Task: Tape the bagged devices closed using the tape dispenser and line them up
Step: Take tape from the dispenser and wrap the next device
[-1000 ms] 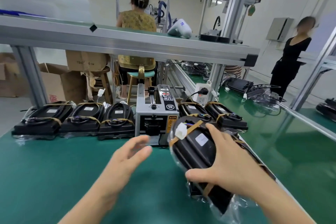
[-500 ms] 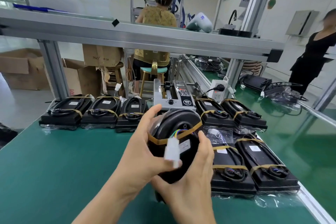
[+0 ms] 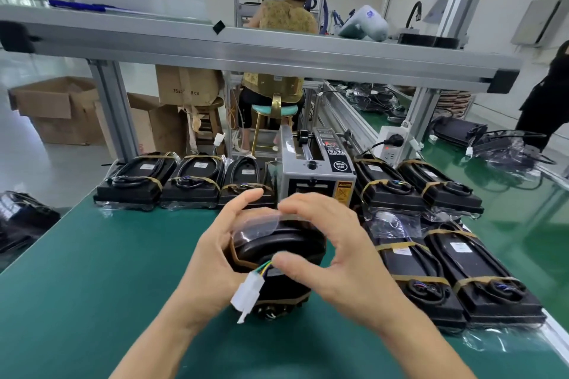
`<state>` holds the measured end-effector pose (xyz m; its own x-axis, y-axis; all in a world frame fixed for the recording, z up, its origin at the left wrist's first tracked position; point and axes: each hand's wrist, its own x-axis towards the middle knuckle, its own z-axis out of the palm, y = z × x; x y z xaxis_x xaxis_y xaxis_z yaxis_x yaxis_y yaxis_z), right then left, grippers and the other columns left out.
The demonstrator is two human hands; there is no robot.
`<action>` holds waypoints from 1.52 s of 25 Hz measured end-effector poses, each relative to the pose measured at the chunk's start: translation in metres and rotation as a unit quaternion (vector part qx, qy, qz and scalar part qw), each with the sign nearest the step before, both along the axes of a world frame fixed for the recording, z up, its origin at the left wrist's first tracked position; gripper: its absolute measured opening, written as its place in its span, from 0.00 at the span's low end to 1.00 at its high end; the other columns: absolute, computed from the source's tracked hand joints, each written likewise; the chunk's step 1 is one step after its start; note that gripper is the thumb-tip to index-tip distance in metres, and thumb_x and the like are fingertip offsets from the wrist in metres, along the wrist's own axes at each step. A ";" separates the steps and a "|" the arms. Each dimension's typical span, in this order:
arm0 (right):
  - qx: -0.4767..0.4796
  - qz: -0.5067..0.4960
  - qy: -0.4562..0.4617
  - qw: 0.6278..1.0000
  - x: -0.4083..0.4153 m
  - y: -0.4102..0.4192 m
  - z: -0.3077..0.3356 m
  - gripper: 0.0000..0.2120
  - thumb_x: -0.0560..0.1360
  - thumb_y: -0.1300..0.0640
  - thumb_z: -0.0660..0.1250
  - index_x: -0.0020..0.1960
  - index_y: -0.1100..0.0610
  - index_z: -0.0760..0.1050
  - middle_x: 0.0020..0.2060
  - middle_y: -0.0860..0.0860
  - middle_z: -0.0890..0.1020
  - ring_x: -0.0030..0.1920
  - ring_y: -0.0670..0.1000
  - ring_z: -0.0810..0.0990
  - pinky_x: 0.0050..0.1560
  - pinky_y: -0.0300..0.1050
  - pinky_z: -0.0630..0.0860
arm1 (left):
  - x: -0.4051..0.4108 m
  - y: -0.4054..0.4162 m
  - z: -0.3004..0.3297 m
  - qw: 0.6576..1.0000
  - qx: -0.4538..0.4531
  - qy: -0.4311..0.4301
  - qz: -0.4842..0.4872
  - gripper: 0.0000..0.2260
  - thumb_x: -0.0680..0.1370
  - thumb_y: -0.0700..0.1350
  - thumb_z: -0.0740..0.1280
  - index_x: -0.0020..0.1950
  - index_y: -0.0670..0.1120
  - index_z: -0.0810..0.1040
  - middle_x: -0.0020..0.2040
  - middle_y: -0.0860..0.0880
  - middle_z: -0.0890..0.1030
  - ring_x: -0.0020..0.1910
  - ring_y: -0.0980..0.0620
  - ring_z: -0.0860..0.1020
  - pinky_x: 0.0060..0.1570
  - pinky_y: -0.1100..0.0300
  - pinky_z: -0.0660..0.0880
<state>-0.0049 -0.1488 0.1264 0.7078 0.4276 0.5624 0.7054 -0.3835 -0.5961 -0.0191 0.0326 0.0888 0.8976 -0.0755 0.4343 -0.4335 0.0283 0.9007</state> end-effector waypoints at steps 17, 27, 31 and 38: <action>0.092 0.167 0.198 0.962 0.014 0.018 -0.030 0.28 0.66 0.61 0.77 0.63 0.51 0.72 0.55 0.47 0.79 0.56 0.43 0.77 0.59 0.36 0.70 | -0.032 0.017 0.026 0.968 0.209 -0.066 0.122 0.26 0.60 0.57 0.76 0.57 0.60 0.78 0.52 0.59 0.82 0.50 0.61 0.81 0.47 0.75 0.72; 0.219 -0.316 0.337 0.860 0.108 0.017 -0.045 0.10 0.76 0.54 0.65 0.37 0.55 0.77 0.29 0.49 0.79 0.33 0.51 0.77 0.41 0.52 0.76 | -0.026 0.002 0.004 0.922 0.236 -0.077 0.298 0.24 0.60 0.51 0.75 0.55 0.57 0.79 0.52 0.60 0.80 0.52 0.60 0.78 0.54 0.68 0.71; 0.234 -0.368 0.341 0.833 0.122 0.028 -0.045 0.14 0.74 0.54 0.68 0.30 0.53 0.76 0.24 0.50 0.79 0.29 0.52 0.75 0.43 0.55 0.79 | -0.025 -0.002 0.003 0.920 0.227 -0.073 0.312 0.24 0.60 0.52 0.75 0.55 0.56 0.79 0.52 0.62 0.79 0.52 0.61 0.77 0.54 0.70 0.70; 0.311 -0.168 0.349 0.868 0.079 0.044 -0.016 0.18 0.72 0.58 0.69 0.25 0.53 0.73 0.23 0.46 0.67 0.26 0.46 0.64 0.27 0.36 0.65 | -0.028 0.002 0.005 0.929 0.219 -0.050 0.295 0.26 0.61 0.47 0.81 0.56 0.57 0.77 0.53 0.62 0.78 0.53 0.60 0.77 0.54 0.70 0.70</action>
<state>0.0743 -0.1044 0.1100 0.9948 -0.1020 -0.0050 0.0001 0.0503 -0.9987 -0.0467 0.0351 0.0938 0.7954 0.2276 0.5617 -0.3390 -0.6012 0.7236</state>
